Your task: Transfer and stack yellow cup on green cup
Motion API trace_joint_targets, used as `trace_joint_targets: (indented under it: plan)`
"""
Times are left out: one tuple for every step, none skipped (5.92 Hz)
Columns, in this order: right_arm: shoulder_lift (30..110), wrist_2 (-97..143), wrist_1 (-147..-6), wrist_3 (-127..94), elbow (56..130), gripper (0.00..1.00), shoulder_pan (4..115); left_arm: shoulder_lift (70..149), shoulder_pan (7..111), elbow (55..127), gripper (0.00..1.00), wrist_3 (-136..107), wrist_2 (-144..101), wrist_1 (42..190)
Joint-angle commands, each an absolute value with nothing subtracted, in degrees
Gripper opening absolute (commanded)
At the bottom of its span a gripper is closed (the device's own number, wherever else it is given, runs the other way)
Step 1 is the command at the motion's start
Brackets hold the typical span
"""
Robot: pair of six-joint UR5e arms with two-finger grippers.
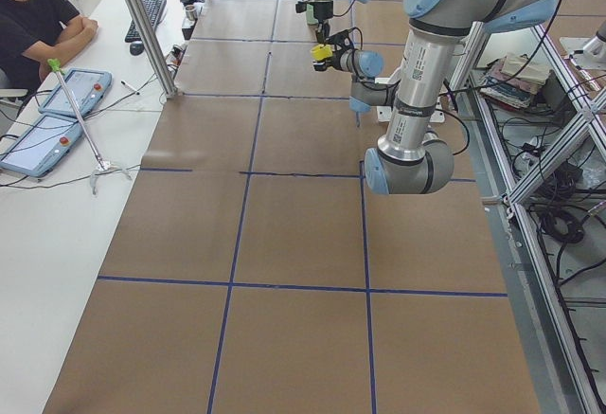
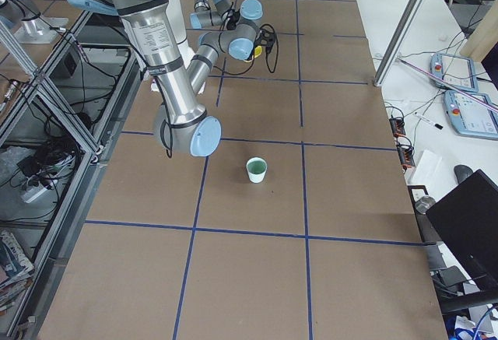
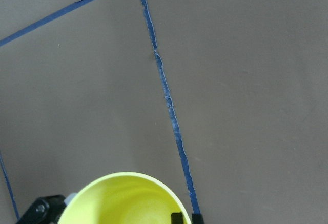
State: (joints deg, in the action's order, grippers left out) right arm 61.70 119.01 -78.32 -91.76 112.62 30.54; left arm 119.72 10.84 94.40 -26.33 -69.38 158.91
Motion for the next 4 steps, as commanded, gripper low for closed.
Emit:
trace_joint_targets:
  plan:
    - [61.9, 118.6, -78.6, -91.8, 111.0, 0.00, 30.8, 119.7, 10.8, 94.5, 1.00, -26.4, -69.2, 158.9]
    - [62.0, 116.7, -78.6, -91.8, 110.0, 0.00, 30.9, 119.9, 10.8, 94.4, 1.00, -26.4, -69.1, 158.9]
    - [63.3, 116.6, -78.6, -91.7, 109.9, 0.00, 32.1, 119.8, 10.1, 94.3, 1.00, -26.4, -68.4, 158.9]
    - [63.6, 116.6, -78.6, -91.0, 108.4, 0.00, 34.9, 119.8, 10.1, 94.3, 1.00, -26.4, -68.3, 158.9]
